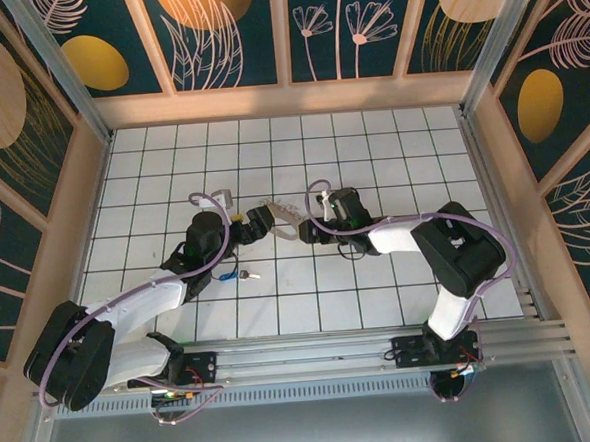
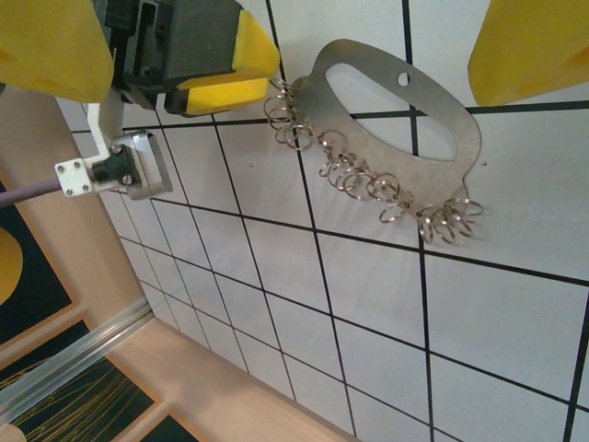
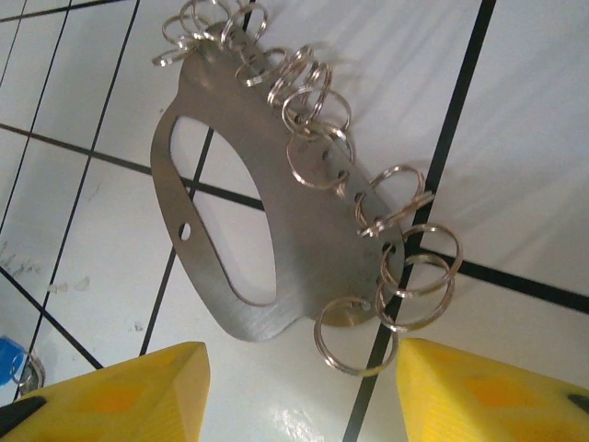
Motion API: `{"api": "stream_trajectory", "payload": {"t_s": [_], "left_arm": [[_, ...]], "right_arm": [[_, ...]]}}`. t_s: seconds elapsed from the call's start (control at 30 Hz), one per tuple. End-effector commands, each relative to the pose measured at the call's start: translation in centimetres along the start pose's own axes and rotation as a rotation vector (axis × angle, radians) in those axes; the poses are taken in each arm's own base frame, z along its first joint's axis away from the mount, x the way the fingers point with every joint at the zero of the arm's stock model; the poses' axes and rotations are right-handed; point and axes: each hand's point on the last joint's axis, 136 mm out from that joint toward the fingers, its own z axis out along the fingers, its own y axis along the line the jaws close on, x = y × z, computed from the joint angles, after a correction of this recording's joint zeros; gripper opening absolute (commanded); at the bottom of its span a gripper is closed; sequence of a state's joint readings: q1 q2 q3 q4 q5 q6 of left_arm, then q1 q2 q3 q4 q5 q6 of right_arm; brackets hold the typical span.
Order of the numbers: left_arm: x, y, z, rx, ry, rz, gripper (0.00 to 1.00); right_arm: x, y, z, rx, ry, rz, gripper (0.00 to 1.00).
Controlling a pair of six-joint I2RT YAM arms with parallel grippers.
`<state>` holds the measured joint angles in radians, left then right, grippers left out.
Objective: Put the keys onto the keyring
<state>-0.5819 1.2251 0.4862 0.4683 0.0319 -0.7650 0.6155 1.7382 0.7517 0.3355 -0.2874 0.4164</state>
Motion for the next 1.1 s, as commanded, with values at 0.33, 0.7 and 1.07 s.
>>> {"api": "stream_trajectory", "payload": {"t_s": [0.33,0.7,1.07], "left_arm": [[-0.5,-0.7,0.1,0.025,-0.023,0.001,0.99],[-0.4,-0.6,0.0,0.026,-0.022,0.002,0.99],[-0.4,-0.7,-0.1,0.031,-0.022,0.001,0.99]], "right_arm": [[-0.8,0.5,-0.7,0.117,-0.005,-0.168,0.56],[-0.7,0.1,-2.1,0.273,-0.012,-0.293,0.54],[0.1,0.5,-1.0,0.299,0.026,-0.338,0.44]]}}
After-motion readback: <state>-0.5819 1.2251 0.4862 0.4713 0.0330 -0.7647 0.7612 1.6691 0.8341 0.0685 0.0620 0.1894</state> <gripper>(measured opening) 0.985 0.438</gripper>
